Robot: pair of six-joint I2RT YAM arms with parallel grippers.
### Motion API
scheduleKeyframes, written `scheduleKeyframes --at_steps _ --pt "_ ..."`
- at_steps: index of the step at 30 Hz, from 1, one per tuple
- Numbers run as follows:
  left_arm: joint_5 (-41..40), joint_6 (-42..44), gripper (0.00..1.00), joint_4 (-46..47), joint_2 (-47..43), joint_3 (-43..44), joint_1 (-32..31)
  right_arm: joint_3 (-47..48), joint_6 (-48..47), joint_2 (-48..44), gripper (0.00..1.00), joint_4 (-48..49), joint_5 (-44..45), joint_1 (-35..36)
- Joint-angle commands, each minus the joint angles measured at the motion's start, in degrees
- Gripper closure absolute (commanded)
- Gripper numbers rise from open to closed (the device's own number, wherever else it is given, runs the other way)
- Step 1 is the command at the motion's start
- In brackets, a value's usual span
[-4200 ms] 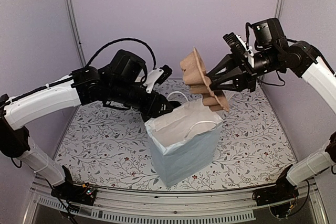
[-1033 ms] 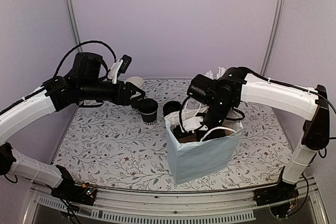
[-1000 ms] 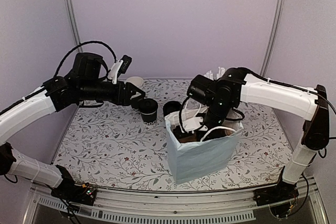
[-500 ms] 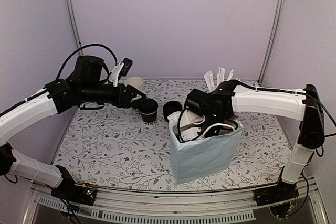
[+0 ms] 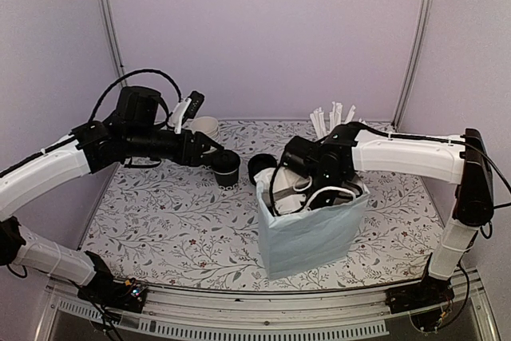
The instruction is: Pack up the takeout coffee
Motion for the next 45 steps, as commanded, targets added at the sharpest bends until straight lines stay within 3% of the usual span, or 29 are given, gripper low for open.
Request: scheduleKeyframes --at_steps 1,11,16,21,30,35,39,45 --pt "1.0 -0.1 0.41 0.6 1.3 1.2 0.8 3.7 -0.2 -4.1 0.37 -3.0 -1.0 0.4" --pt "5.8 1.6 0.42 -0.2 3.3 6.2 -0.1 9.5 0.5 -8.7 0.37 -2.7 -6.5 0.4" --pt "9.5 4.2 0.40 2.1 3.5 7.3 -3.6 11.8 0.3 -11.0 0.37 -1.3 -6.0 0.5" --pt "7.9 10.5 0.38 -0.6 9.0 13.4 -10.1 17.0 -0.7 -12.7 0.37 0.1 -5.9 0.4" --pt "7.9 13.7 0.37 -2.4 20.1 24.1 -12.2 20.1 0.3 -18.3 0.37 4.7 -6.6 0.4" --pt "8.3 12.1 0.38 -0.6 24.8 27.7 -13.0 23.7 3.3 -22.4 0.35 5.7 -15.1 -5.2" --pt "9.8 10.9 0.40 1.0 27.3 30.4 -13.8 23.7 4.3 -26.0 0.30 5.8 -22.4 -9.9" --pt "10.6 12.2 0.41 1.1 29.5 34.2 -15.5 18.9 1.7 -32.7 0.05 -1.0 -37.1 -13.1"
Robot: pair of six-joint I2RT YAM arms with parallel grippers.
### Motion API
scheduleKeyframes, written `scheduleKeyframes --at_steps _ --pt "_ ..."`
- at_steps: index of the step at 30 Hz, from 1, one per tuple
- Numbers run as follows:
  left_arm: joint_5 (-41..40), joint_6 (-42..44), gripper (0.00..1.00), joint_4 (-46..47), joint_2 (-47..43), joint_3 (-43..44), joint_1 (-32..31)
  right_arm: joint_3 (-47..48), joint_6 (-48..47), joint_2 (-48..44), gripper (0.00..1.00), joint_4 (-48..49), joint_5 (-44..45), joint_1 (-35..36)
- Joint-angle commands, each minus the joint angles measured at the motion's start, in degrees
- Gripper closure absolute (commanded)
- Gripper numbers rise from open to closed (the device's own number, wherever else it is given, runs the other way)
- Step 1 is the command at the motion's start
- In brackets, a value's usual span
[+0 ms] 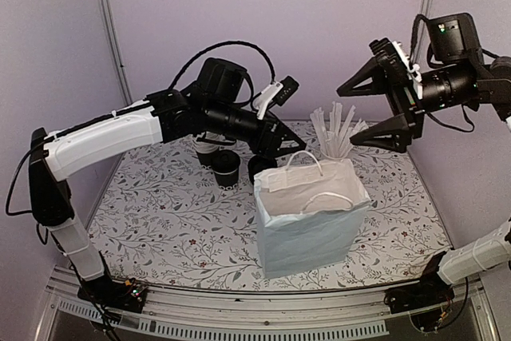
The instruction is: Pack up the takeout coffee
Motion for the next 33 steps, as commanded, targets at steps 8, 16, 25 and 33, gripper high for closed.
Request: scheduleKeyframes --at_steps 8,16,25,33 --pt "-10.4 3.3 0.39 -3.2 -6.1 0.2 -1.7 -20.6 -7.7 -5.9 0.01 -11.1 -10.5 -0.2" --pt "-10.9 12.5 0.35 -7.8 -8.6 -3.7 -7.2 -24.6 -4.2 -7.2 0.11 -2.0 -10.8 1.3" --pt "-17.4 13.7 0.40 -7.1 0.8 6.1 -7.6 -23.1 -3.9 -4.1 0.47 -2.6 -12.3 1.3" --pt "-12.9 14.0 0.80 -4.4 0.4 6.3 -7.0 -21.8 -2.9 -2.8 0.95 -1.4 -11.3 1.3"
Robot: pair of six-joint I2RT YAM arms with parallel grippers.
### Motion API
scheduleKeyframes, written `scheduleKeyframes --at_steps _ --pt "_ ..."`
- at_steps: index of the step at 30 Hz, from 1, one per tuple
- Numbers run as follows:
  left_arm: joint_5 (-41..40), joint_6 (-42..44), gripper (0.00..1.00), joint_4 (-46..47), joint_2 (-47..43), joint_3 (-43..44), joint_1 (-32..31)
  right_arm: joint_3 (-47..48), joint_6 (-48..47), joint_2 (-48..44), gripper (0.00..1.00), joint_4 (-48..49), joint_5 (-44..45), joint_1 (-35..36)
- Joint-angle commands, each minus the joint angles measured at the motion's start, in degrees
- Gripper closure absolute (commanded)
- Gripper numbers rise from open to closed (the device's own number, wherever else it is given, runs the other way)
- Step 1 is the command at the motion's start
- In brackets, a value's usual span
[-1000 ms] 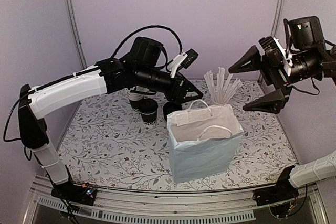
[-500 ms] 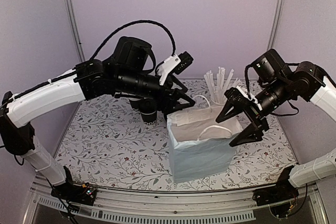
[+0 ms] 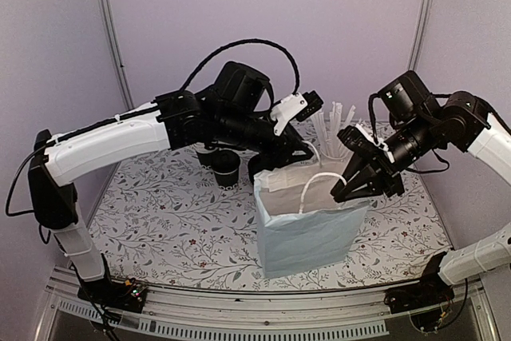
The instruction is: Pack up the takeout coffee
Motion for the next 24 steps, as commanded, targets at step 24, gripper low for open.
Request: scheduleKeyframes --at_steps 24 --pt "-13.0 -1.0 1.00 -10.5 -14.9 8.7 5.2 37.6 9.0 19.4 1.00 13.3 4.1 5.7"
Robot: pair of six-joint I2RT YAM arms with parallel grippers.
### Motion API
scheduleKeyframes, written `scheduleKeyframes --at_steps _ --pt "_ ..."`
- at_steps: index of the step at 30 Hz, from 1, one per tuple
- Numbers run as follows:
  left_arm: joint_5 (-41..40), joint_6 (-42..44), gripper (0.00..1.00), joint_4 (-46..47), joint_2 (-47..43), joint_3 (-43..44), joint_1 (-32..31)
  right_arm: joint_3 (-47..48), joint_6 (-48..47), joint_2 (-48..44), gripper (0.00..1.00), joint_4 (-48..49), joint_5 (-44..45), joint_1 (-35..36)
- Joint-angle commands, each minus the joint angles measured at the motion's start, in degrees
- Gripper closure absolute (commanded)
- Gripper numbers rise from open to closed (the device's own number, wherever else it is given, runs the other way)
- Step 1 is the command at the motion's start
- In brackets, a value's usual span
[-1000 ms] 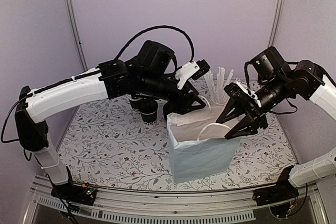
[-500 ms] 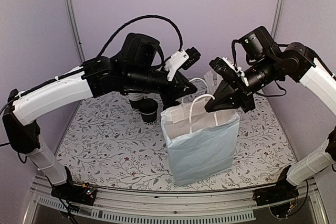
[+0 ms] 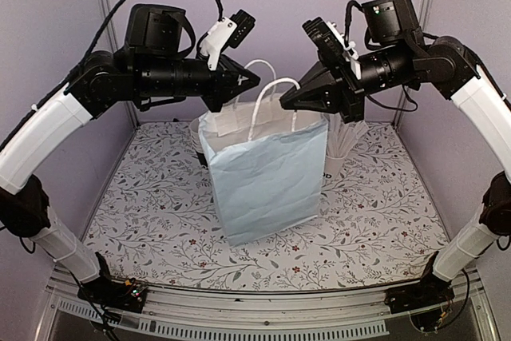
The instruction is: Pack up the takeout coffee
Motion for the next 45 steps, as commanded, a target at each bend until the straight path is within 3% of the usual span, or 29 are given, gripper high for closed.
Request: scheduleKeyframes --at_steps 1,45 --pt "-1.6 0.5 1.00 -2.6 -1.9 0.9 1.4 3.8 2.2 1.3 1.00 3.1 0.9 1.3" --pt "2.0 0.0 1.00 1.9 -7.3 -10.6 5.5 1.8 0.3 5.0 1.00 1.9 2.8 3.6"
